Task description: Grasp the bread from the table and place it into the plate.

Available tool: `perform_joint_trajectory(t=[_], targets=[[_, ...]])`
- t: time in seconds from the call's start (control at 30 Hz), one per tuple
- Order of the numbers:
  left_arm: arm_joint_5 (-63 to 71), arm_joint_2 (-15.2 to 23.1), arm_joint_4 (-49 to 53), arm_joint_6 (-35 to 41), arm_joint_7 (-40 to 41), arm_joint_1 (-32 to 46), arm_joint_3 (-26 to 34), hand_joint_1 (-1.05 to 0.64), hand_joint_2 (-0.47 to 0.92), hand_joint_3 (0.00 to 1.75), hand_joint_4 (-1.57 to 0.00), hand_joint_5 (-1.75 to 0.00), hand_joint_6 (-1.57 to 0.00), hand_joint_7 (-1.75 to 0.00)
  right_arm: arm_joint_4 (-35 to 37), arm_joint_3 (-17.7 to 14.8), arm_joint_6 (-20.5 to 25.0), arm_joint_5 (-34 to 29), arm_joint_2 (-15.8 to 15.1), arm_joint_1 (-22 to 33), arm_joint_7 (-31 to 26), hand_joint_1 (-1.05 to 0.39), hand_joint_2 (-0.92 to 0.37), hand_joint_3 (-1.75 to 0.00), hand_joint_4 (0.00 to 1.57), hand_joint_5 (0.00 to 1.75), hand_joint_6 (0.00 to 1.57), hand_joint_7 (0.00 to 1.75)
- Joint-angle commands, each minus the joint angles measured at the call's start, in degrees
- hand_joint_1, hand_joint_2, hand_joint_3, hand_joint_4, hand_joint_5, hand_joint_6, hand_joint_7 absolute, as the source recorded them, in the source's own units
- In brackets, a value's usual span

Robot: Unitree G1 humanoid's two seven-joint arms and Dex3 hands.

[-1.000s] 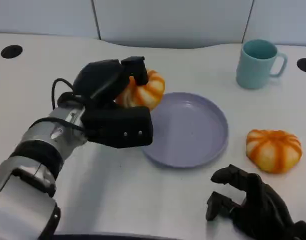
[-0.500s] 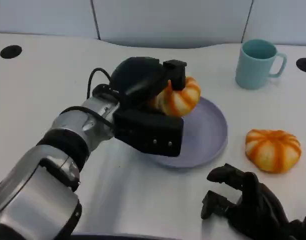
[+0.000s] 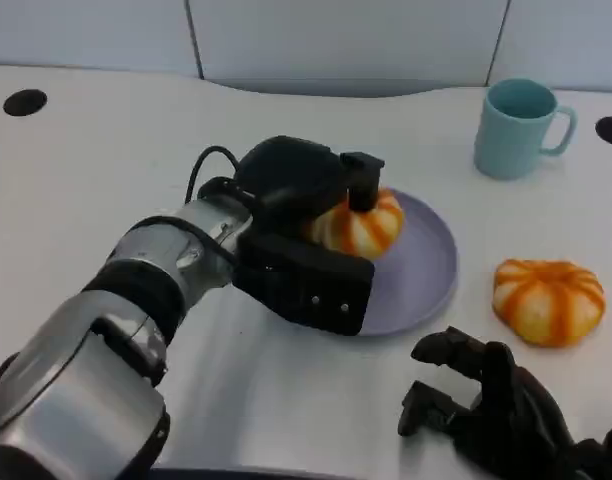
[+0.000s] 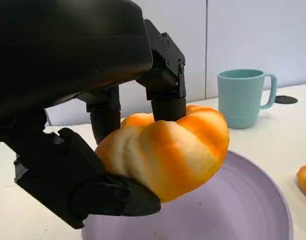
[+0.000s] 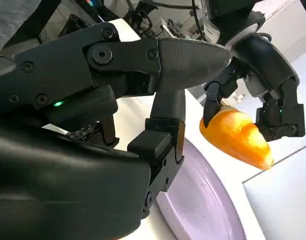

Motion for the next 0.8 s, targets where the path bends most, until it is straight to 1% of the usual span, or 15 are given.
perform_joint_trajectory(t=[0.03, 0.17, 0.23, 0.27, 0.3, 0.33, 0.37, 0.4, 0.47, 0.5, 0.57, 0.67, 0.73, 0.8], targets=[[1.37, 0.40, 0.34, 1.29, 0.44, -0.67, -1.17, -0.36, 0.66, 0.66, -0.75, -1.75, -0.51, -1.75, -0.10, 0.09, 0.22, -0.45, -0.40, 0.96, -0.71, -0.52, -0.92, -0.43, 0.77, 1.41, 0.64, 1.10], [1.31, 0.37, 0.22, 2.21, -0.85, -0.94, -1.38, -0.46, 0.82, 0.27, -0.43, -1.75, -0.26, -1.73, 0.92, -0.22, -0.32, -0.05, -0.44, 0.63, 0.35, -0.51, -0.92, -0.44, 0.76, 1.42, 0.63, 1.10], [1.15, 0.36, 0.20, 2.28, -1.41, -1.02, -1.34, -0.47, 0.84, 0.22, -0.38, -1.75, -0.23, -1.72, 0.37, -0.21, 0.23, 0.04, -0.35, 0.71, 0.01, -0.51, -0.92, -0.44, 0.76, 1.42, 0.62, 1.09], [1.18, 0.34, 0.21, 2.43, -2.01, -1.21, -1.41, -0.51, 0.85, 0.19, -0.29, -1.69, -0.18, -1.62, -0.02, -0.16, 0.44, -0.01, -0.28, 0.80, -0.31, -0.52, -0.92, -0.43, 0.76, 1.42, 0.63, 1.10], [1.26, 0.32, 0.21, 2.66, -2.74, -1.40, -1.52, -0.55, 0.88, 0.13, -0.19, -1.60, -0.14, -1.48, -0.32, -0.07, 0.54, -0.10, -0.23, 0.86, -0.55, -0.52, -0.92, -0.43, 0.77, 1.43, 0.64, 1.10], [1.51, 0.35, 0.16, 2.86, -3.08, -1.56, -1.74, -0.59, 0.90, 0.10, -0.13, -1.54, -0.10, -1.40, -0.40, -0.04, 0.63, -0.13, -0.21, 0.86, -0.68, -0.52, -0.92, -0.43, 0.77, 1.43, 0.64, 1.10], [1.66, 0.38, 0.10, 2.99, -3.27, -1.64, -1.90, -0.63, 0.91, 0.07, -0.06, -1.44, -0.06, -1.30, -0.22, -0.05, 0.59, -0.12, -0.24, 0.79, -0.59, -0.52, -0.92, -0.43, 0.78, 1.43, 0.65, 1.10], [1.75, 0.42, 0.02, 3.00, -3.34, -1.68, -2.02, -0.65, 0.92, 0.06, -0.03, -1.39, -0.04, -1.25, -0.08, -0.08, 0.67, -0.06, -0.27, 0.73, -0.50, -0.52, -0.92, -0.43, 0.78, 1.43, 0.65, 1.10], [1.61, 0.45, -0.08, 2.97, -3.69, -1.70, -2.11, -0.70, 0.92, 0.04, -0.01, -1.23, -0.01, -1.09, 0.26, -0.18, 0.68, 0.08, -0.26, 0.62, -0.30, -0.52, -0.92, -0.42, 0.78, 1.42, 0.65, 1.10], [1.51, 0.42, -0.11, 3.05, -4.02, -1.74, -2.15, -0.71, 0.92, 0.05, 0.00, -1.19, 0.00, -1.05, 0.59, -0.25, 0.46, 0.03, -0.23, 0.53, -0.31, -0.52, -0.92, -0.42, 0.78, 1.42, 0.65, 1.10], [1.27, 0.35, -0.17, 3.04, -4.81, -1.78, -2.12, -0.73, 0.92, 0.06, 0.00, -1.05, 0.00, -0.91, 0.49, -0.26, 0.49, 0.01, -0.21, 0.64, -0.43, -0.52, -0.92, -0.41, 0.78, 1.42, 0.65, 1.09], [0.75, 0.31, -0.20, 2.39, -5.68, -1.76, -1.76, -0.75, 0.92, 0.07, 0.00, -0.95, 0.00, -0.80, 0.45, -0.38, 0.79, 0.22, -0.14, 0.65, -0.54, -0.53, -0.92, -0.39, 0.78, 1.42, 0.65, 1.08], [0.55, 0.33, -0.25, 2.11, -5.92, -1.72, -1.63, -0.76, 0.92, 0.07, 0.00, -0.93, 0.00, -0.77, 0.37, -0.33, 0.80, 0.17, -0.13, 0.68, -0.59, -0.53, -0.92, -0.37, 0.79, 1.42, 0.66, 1.08], [0.51, 0.32, -0.27, 2.02, -6.20, -1.75, -1.62, -0.77, 0.92, 0.09, 0.00, -0.90, 0.00, -0.74, 0.27, -0.12, 0.15, -0.17, -0.17, 0.78, -0.45, -0.52, -0.92, -0.40, 0.79, 1.42, 0.66, 1.08]])
